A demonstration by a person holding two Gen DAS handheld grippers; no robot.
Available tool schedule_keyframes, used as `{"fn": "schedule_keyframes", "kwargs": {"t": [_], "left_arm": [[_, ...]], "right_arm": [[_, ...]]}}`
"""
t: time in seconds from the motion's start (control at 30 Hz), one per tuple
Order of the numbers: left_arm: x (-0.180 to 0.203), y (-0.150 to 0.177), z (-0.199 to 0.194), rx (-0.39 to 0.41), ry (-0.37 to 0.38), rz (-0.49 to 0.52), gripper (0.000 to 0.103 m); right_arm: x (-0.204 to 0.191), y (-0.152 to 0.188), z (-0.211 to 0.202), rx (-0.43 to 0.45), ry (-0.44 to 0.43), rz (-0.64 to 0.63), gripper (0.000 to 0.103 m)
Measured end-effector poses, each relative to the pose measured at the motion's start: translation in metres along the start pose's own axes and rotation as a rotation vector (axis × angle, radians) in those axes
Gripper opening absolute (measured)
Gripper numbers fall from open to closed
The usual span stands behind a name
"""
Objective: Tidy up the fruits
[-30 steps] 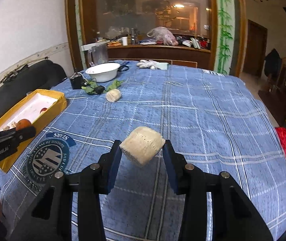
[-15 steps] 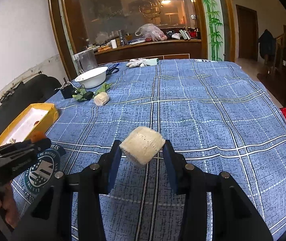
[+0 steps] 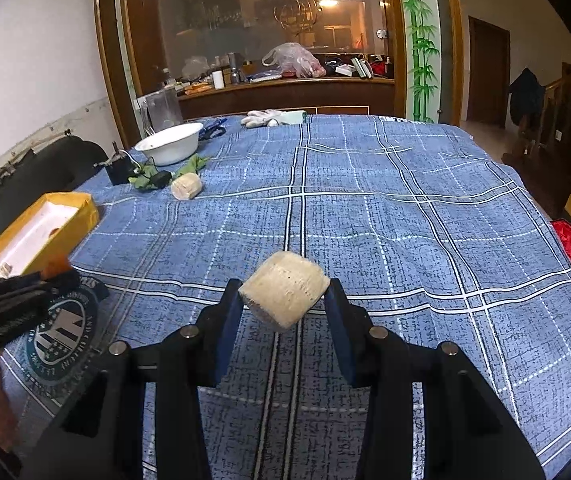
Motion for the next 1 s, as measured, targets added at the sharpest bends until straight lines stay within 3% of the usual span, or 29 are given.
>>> {"fn": "schedule_keyframes", "kwargs": {"t": [0.27,0.53,0.8,1.0], "left_arm": [[-0.033,0.008,-0.020,0.033,-0.016,-0.054,0.032],[-0.066,0.016,-0.037,0.047,-0.094,-0.092,0.032],[-0.098,0.027,-0.053,0.042,-0.206,-0.114,0.032],[-0.134,0.036,-0.063,0.024,-0.316,-0.164,0.032]], "right_arm": [[-0.007,0.004,0.001,-0.019,0.037,-0.039,0.043],[-0.023,0.004,-0.010,-0.018,0.037,-0.065,0.043],[-0.062,0.000,-0.011,-0.034,-0.046,-0.097,0.044],[-0.113,0.000,-0.010,-0.052,-0.150,-0.151,0.044]]}}
Point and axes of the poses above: each gripper's, at about its wrist camera, not at the fingertips, and z roughly the way its jaws point, x to its right, y to its underside, the point moved 3 cm from there along z, roughly the way its jaws point, and after that the axes turned 15 degrees about z, right-handed, at the moved point
